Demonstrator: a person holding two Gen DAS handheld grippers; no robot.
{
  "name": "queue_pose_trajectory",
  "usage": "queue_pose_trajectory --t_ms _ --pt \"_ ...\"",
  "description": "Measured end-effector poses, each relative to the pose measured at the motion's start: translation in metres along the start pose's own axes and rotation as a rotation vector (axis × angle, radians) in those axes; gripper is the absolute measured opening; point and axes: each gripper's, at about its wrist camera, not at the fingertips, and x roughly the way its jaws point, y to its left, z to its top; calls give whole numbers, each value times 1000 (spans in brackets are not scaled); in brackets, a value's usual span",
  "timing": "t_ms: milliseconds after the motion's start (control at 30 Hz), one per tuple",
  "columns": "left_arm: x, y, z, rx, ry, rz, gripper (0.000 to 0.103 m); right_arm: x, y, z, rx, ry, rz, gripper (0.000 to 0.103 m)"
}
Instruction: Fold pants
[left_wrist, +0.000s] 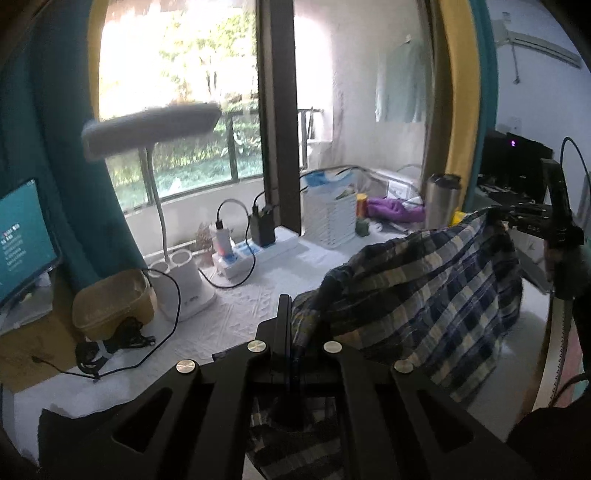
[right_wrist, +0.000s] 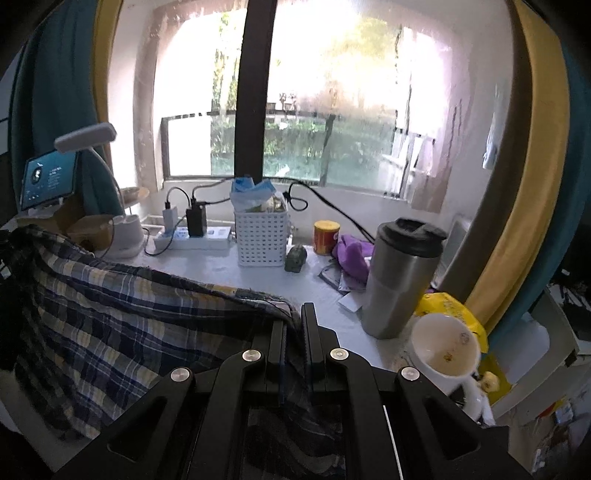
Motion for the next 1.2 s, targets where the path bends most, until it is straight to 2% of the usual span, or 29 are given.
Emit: queue_pose_trajectory --t_ms 433,500,667,733,767,800,833,867,900,1000,1133,1167,1200 --pt "91 36 -29 -47 179 53 2 101 8 -6 1 167 21 7" --pt "104 41 -35 -59 208 63 7 116 9 -9 -5 200 10 7" --pt "133 52 -44 -87 280 67 8 148 11 -13 -1 286 -17 7" --pt "141 56 -48 -98 312 70 11 157 15 -14 -27 310 -34 7" --pt "143 59 -50 -110 323 83 18 160 16 -14 -33 319 -37 7" --pt "144 64 -52 -129 330 101 30 163 17 -15 -36 327 -38 7" --pt "143 69 -54 -148 333 117 37 165 16 -15 -36 331 -41 7" --pt "141 74 -56 -171 331 133 48 168 16 -16 -32 336 -44 7" --pt "138 78 -56 -188 326 144 52 170 16 -18 -30 346 -44 7" --pt "128 84 -58 -212 327 170 52 176 19 -21 -48 374 -51 7" --pt "113 83 -64 -242 341 168 52 166 22 -17 -63 344 -58 10" --pt "108 83 -66 -249 343 170 52 163 23 -16 -64 336 -57 13" --pt "103 82 -68 -256 347 172 52 160 23 -15 -61 331 -54 26"
